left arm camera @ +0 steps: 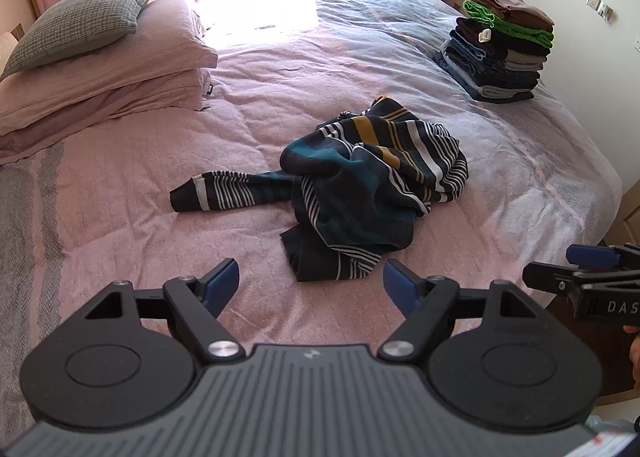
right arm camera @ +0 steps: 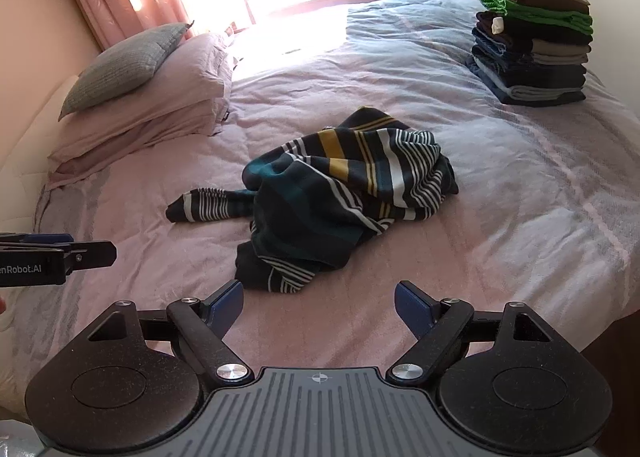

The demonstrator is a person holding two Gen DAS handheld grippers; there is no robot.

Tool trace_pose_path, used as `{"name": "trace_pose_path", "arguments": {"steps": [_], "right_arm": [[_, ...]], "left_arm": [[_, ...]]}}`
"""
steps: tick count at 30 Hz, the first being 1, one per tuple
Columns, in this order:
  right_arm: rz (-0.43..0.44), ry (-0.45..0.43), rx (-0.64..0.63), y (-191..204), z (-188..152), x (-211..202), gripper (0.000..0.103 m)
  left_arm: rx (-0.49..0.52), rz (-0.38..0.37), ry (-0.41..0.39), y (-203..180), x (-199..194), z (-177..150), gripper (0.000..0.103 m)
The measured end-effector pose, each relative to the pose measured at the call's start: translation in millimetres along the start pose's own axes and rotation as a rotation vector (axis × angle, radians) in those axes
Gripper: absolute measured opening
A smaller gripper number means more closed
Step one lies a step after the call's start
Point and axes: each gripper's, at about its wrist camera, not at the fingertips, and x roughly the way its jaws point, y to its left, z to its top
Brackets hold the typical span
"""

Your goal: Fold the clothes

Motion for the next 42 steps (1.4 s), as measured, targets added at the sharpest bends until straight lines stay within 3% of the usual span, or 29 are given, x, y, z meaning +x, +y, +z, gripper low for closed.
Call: {"name": "trace_pose_path", "arguments": {"steps": [11, 21, 31, 42], "right_arm": [[0.048, 0.032, -0.053, -82.5, 55.5, 20.6, 0.080], [0.108, 0.123, -0.198, -125.2, 97.0, 70.6, 0.080], [0.148, 0.143, -0.316, -70.4, 103.7, 140.3, 0.080], [0.129, 0.040, -0.492, 28.4, 110.0, 229.1, 0.080]], "left_arm": [[-0.075, 0.059, 0.023, -62.3, 41.4, 31.9, 0.078], [-0.252, 0.154, 0.066, -88.2, 80.2, 40.8, 0.080], [-0.404, 0.285, 0.150, -14.2, 97.6, 11.9, 0.084], [-0.405, 0.315, 0.205, 79.4, 135.4, 12.5, 0.085]]}}
